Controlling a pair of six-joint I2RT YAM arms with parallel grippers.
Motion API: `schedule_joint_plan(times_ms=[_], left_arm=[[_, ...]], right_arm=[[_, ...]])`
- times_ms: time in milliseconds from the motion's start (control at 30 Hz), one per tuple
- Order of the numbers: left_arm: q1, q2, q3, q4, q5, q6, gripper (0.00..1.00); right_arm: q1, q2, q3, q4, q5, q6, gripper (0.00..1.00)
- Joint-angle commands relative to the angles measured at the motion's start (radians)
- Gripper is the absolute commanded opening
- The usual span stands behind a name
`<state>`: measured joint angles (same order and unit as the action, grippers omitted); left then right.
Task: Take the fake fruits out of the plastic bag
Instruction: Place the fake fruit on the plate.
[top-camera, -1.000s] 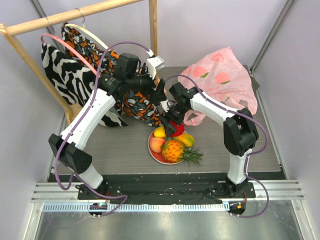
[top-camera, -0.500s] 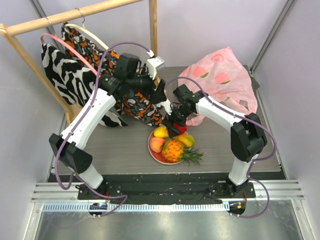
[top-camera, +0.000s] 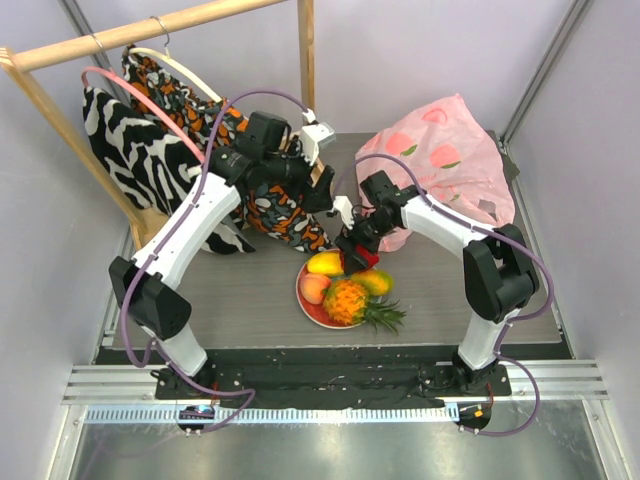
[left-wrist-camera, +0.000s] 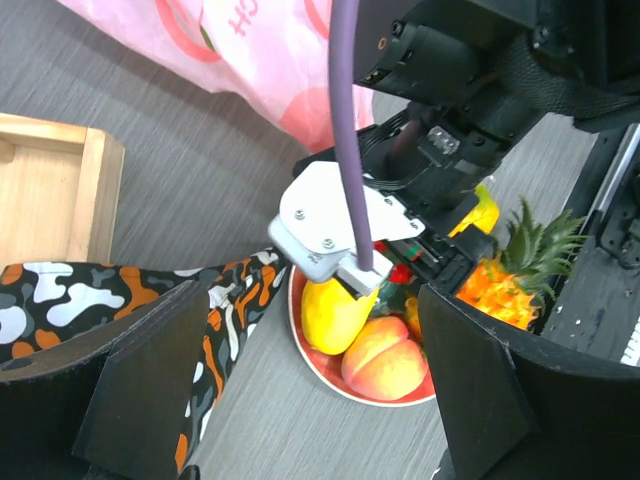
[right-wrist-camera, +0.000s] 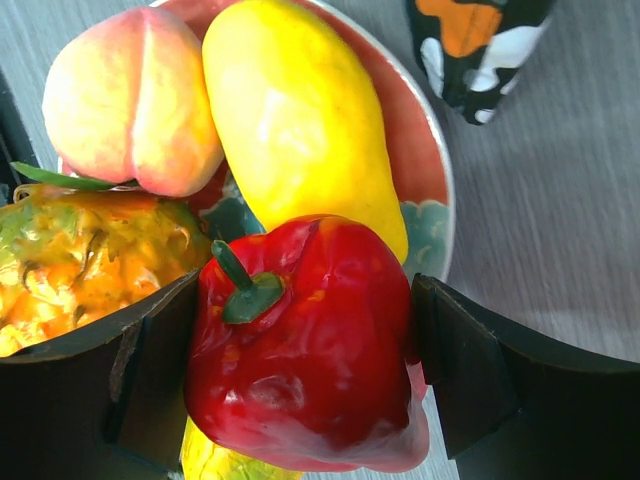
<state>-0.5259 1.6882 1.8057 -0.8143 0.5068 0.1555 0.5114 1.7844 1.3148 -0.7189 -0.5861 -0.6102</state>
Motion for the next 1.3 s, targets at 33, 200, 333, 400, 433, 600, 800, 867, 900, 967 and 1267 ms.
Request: schedule_joint_plan(times_ms=[33, 200, 333, 400, 433, 600, 800, 867, 900, 967, 1267], left_arm=[[0.001, 0.025, 0.020, -0.019, -0.033, 0.047, 0.90], [0.001, 0.033, 0.026, -0.025, -0.030, 0.058, 0.90], [0.001, 0.030, 0.015, -0.022, -0.022, 0.056, 0.90], [0.001, 0.027, 0.009, -0.020, -0.017, 0.056, 0.90], [0.001, 0.025, 0.009, -0.019, -0.019, 0.056, 0.90], [0.001, 0.011, 0.001, -0.019, -0.016, 0.059, 0.90], [0.001, 0.005, 0.003, -0.016, 0.001, 0.058, 0.90], [0.001, -0.001, 0.004, -0.014, 0.001, 0.058, 0.90], [0.001, -0.002, 0.004, -0.014, 0.001, 0.058, 0.90], [0.001, -0.007, 0.001, -0.014, 0.009, 0.058, 0.91], [0.001, -0.001, -0.003, -0.005, 0.029, 0.053, 0.91]], right_arm=[[0.004, -0.037, -0.031, 0.019, -0.084, -0.022, 0.81], [0.006, -0.039, -0.043, 0.035, -0.104, -0.002, 0.82], [0.006, -0.037, -0.040, 0.038, -0.078, 0.000, 0.89], [0.006, -0.036, -0.038, 0.038, -0.073, 0.006, 0.93], [0.006, -0.036, -0.038, 0.038, -0.072, 0.009, 0.95], [0.004, -0.036, -0.023, 0.016, -0.066, 0.009, 1.00], [0.006, -0.017, 0.041, -0.071, -0.090, 0.007, 1.00], [0.004, -0.025, 0.064, -0.093, -0.087, 0.012, 1.00], [0.004, -0.031, 0.072, -0.094, -0.075, 0.016, 1.00], [0.006, -0.042, 0.101, -0.106, -0.069, 0.026, 1.00], [0.006, 0.006, 0.190, -0.109, -0.087, 0.099, 1.00]])
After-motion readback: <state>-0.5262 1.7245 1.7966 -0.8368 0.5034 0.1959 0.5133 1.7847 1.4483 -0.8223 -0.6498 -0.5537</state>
